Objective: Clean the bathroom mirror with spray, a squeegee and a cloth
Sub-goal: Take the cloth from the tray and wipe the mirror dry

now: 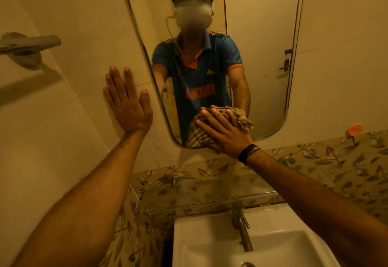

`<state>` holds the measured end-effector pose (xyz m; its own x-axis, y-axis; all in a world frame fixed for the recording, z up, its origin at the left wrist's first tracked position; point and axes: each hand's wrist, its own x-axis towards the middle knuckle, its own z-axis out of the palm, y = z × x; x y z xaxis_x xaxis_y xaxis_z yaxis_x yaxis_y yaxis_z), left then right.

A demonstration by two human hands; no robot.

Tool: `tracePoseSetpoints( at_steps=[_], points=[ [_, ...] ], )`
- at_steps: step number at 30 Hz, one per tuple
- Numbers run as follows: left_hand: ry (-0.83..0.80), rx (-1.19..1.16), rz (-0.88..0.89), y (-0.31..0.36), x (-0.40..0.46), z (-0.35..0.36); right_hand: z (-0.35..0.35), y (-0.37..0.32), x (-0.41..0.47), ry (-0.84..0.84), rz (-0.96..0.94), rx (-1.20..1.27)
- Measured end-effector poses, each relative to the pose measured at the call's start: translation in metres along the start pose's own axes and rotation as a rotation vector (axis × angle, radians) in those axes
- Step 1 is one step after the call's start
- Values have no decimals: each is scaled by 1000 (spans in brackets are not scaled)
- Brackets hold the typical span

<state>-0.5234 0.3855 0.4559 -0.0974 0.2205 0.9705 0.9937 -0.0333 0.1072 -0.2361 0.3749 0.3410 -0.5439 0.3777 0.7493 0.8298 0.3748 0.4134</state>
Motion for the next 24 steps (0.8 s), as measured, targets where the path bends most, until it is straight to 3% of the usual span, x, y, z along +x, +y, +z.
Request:
tracePoseSetpoints(
  at_steps=[6, 13, 19, 24],
  points=[
    [31, -14, -106, 17, -8, 6, 2, 37, -47, -35, 22, -11],
    [27, 7, -167, 30, -19, 11, 2, -9, -20, 6, 182, 74],
    [14, -2, -185, 33, -19, 10, 4, -51, 17, -71, -52, 137],
    [14, -20, -214, 35, -21, 9, 7, -16, -6, -115, -223, 95]
  ],
)
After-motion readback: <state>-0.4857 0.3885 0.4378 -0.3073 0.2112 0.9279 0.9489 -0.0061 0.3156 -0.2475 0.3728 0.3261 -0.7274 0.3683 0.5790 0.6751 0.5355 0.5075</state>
